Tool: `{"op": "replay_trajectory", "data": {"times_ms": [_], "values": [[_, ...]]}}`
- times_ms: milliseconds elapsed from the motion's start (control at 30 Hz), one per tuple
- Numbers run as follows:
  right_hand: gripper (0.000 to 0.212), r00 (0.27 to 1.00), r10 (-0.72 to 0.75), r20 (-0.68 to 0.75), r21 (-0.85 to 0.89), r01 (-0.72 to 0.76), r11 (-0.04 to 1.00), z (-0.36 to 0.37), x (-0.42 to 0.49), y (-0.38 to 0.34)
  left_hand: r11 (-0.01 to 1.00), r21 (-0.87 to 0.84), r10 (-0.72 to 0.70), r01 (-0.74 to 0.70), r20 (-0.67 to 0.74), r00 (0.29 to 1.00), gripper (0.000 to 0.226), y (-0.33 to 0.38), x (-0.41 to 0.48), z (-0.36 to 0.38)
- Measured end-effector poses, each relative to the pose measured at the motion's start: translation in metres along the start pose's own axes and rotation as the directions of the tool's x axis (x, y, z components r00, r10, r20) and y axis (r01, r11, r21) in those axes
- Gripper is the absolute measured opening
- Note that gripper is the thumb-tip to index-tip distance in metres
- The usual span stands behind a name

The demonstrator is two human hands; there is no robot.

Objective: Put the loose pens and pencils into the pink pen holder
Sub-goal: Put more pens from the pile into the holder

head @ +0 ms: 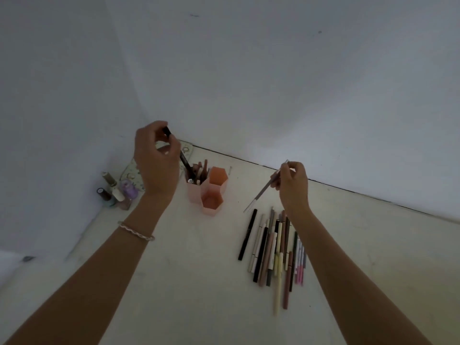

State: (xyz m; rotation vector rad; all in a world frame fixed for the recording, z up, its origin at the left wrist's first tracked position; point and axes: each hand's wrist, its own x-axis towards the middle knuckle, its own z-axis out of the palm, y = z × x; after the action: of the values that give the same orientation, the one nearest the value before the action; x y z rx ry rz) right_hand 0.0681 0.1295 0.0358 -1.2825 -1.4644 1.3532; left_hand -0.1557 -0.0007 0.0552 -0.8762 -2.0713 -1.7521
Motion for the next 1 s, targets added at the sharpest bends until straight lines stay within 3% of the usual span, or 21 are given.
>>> {"op": "replay_trajectory", "data": {"times_ms": [133, 200, 267, 367, 533, 633, 700, 733, 867, 933, 1000], "values": [[0.022, 0.998, -0.064, 0.008, 0.127, 0.063, 0.99, 0.02, -0.011, -0.016, 0.986, 0.141, 0.042, -0.084, 0.275, 0.961, 0.017, -0.02, -0.025, 0.004], [0.021, 0.99, -0.135, -0.025, 0.174, 0.138, 0.975, 0.03, -0.017, -0.025, 0.964, 0.225, 0.059, -0.14, 0.335, 0.941, 0.023, -0.025, -0.032, 0.002], [0.018, 0.972, -0.223, -0.071, 0.215, 0.233, 0.948, 0.042, -0.02, -0.034, 0.968, 0.23, 0.034, -0.099, 0.269, 0.962, 0.034, -0.027, -0.031, -0.004], [0.016, 0.913, -0.399, -0.081, 0.123, 0.407, 0.905, 0.064, -0.022, -0.044, 0.988, 0.147, -0.071, 0.05, 0.143, 0.987, 0.041, -0.024, -0.023, -0.012], [0.016, 0.826, -0.53, 0.189, -0.168, 0.559, 0.812, 0.09, -0.031, -0.035, 0.994, 0.051, -0.099, 0.093, 0.128, 0.987, 0.044, -0.018, -0.017, -0.023], [0.018, 0.728, -0.54, 0.424, -0.353, 0.681, 0.641, 0.1, -0.037, -0.021, 0.993, 0.024, -0.119, 0.117, 0.135, 0.984, 0.044, -0.013, -0.02, -0.025], [0.023, 0.655, -0.561, 0.507, -0.412, 0.755, 0.51, 0.101, -0.039, -0.008, 0.993, 0.016, -0.115, 0.114, 0.166, 0.979, 0.042, -0.007, -0.028, -0.024], [0.027, 0.66, -0.569, 0.491, -0.423, 0.751, 0.506, 0.098, -0.039, -0.005, 0.995, 0.022, -0.1, 0.098, 0.19, 0.977, 0.039, -0.004, -0.033, -0.023], [0.038, 0.764, -0.596, 0.245, -0.399, 0.64, 0.656, 0.071, -0.029, -0.002, 0.999, 0.019, -0.053, 0.049, 0.38, 0.924, 0.021, 0.012, -0.075, -0.012], [0.038, 0.82, -0.542, 0.183, -0.425, 0.564, 0.709, 0.055, -0.021, -0.003, 0.996, 0.082, -0.068, 0.025, 0.576, 0.815, 0.014, 0.019, -0.105, 0.0], [0.036, 0.863, -0.482, 0.15, -0.457, 0.493, 0.741, 0.037, -0.015, -0.001, 0.977, 0.199, -0.1, -0.078, 0.748, 0.656, 0.013, 0.019, -0.136, 0.019]]}}
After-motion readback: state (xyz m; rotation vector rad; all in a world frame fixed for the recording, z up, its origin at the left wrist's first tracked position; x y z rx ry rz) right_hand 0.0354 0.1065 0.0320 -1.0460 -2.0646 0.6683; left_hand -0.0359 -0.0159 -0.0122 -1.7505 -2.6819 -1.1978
